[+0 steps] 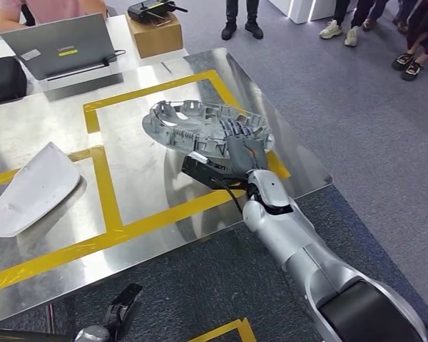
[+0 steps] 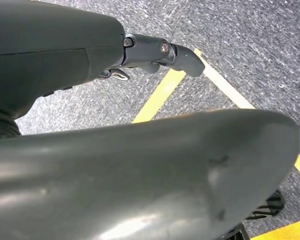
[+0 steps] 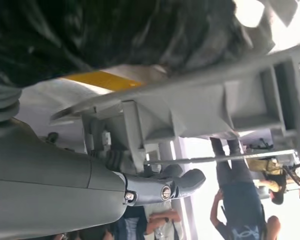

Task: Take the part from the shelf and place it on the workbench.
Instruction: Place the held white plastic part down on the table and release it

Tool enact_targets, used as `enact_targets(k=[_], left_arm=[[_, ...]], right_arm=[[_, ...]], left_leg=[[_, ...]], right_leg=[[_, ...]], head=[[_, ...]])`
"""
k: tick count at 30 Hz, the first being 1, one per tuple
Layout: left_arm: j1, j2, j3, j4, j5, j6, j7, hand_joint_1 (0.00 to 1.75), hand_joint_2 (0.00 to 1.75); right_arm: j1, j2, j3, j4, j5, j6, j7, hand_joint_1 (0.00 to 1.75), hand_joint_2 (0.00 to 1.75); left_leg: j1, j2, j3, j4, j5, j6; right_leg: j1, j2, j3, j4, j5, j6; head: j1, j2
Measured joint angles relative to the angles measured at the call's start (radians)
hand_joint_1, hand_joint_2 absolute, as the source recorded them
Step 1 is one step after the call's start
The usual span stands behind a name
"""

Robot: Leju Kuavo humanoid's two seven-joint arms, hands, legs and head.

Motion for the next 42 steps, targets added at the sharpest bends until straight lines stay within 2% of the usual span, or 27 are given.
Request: enact_targets(k=[9,20,26,29,32,38,42], left_arm=[[-0.005,0.000,0.001,0.000,-0.022,-0.008,0.001,0.00,0.00],[-0.017,-0.001,0.006,0.000,-0.033,-0.023,0.001,0.00,0.00],[-0.017,-0.001,0.017,0.000,-0.033,-0.023,-0.001,0.00,0.00],[-0.017,-0.001,0.021,0.000,-0.031,-0.021,-0.003,0.00,0.00],[-0.016,-0.001,0.028,0.000,-0.025,-0.014,-0.007,0.00,0.00],[-0.006,-0.001,0.050,0.000,-0.012,0.009,-0.017,0.00,0.00],[0.001,-0.001,0.064,0.000,-0.007,0.021,-0.025,0.00,0.00]], right_arm=[[-0.039,0.000,0.070,-0.042,0.123,0.016,0.010,0.00,0.00],[-0.106,0.000,0.294,-0.055,0.416,0.043,0.065,0.00,0.00],[-0.122,-0.002,0.371,-0.075,0.443,0.054,0.078,0.00,0.00],[-0.120,-0.004,0.376,-0.089,0.400,0.044,0.088,0.00,0.00],[-0.096,-0.006,0.345,-0.118,0.283,0.018,0.086,0.00,0.00],[-0.010,-0.005,0.199,-0.200,0.000,-0.033,0.023,0.00,0.00],[0.044,-0.006,0.116,-0.258,-0.108,-0.049,-0.026,0.00,0.00]], left_leg=[[0.000,0.000,0.000,0.000,0.000,0.000],[0.000,0.000,0.000,0.000,0.000,0.000],[0.000,0.000,0.000,0.000,0.000,0.000],[0.000,0.000,0.000,0.000,0.000,0.000],[0.000,0.000,0.000,0.000,0.000,0.000],[0.000,0.000,0.000,0.000,0.000,0.000],[0.000,0.000,0.000,0.000,0.000,-0.001]], right_leg=[[0.000,0.000,0.000,0.000,0.000,0.000],[0.000,0.001,0.000,0.000,0.000,0.000],[0.000,0.001,0.000,0.000,0.000,0.000],[0.000,0.001,0.000,0.000,0.000,0.000],[0.000,0.001,0.000,0.000,0.000,0.000],[0.000,0.001,0.000,0.000,0.000,0.000],[0.000,0.001,0.000,0.000,0.000,0.000]], head=[[0.000,0.000],[0.000,0.000],[0.000,0.000],[0.000,0.000],[0.000,0.000],[0.000,0.000],[0.000,0.000]])
